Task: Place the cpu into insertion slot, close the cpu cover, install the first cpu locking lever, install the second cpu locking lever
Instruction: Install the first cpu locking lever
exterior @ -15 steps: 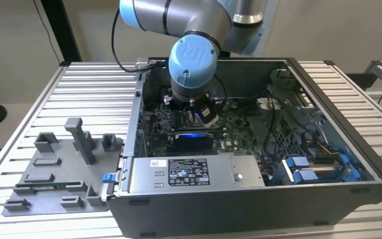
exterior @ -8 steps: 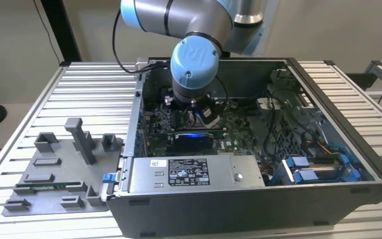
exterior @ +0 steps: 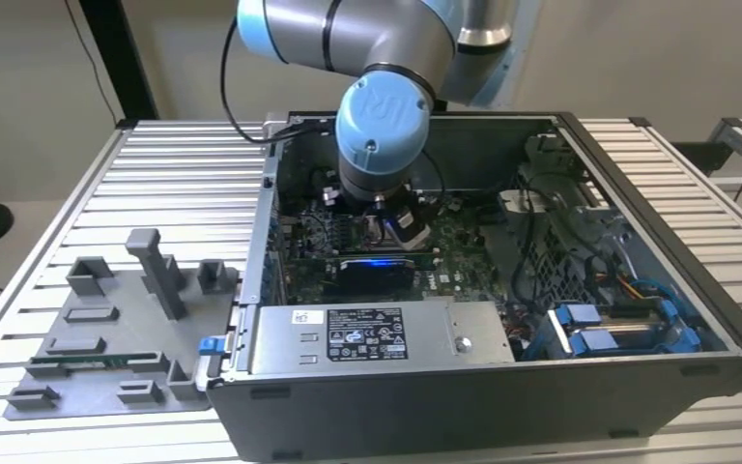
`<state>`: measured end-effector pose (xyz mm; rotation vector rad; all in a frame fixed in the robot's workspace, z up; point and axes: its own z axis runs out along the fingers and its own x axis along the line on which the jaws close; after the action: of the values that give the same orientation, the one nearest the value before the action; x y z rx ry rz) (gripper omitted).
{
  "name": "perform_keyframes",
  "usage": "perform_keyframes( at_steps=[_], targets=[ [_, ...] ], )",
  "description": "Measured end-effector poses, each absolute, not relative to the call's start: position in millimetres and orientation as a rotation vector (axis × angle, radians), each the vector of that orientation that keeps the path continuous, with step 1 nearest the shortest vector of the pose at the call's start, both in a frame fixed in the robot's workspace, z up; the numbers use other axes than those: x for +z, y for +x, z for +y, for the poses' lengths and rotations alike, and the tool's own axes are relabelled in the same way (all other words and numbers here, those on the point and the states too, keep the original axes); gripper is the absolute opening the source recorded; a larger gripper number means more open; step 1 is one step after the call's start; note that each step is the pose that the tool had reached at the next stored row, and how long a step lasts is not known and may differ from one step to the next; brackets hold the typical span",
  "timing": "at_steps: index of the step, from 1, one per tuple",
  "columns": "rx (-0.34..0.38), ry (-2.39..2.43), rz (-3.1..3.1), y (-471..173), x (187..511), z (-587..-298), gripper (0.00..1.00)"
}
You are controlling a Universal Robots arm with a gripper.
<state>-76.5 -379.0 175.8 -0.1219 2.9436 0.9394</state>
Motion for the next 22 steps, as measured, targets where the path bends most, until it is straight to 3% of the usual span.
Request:
perform_keyframes(
  at_steps=[22],
  targets=[
    [0.939, -0.122, 2.943, -60.1, 172.0, -379.2, 0.00]
  ],
)
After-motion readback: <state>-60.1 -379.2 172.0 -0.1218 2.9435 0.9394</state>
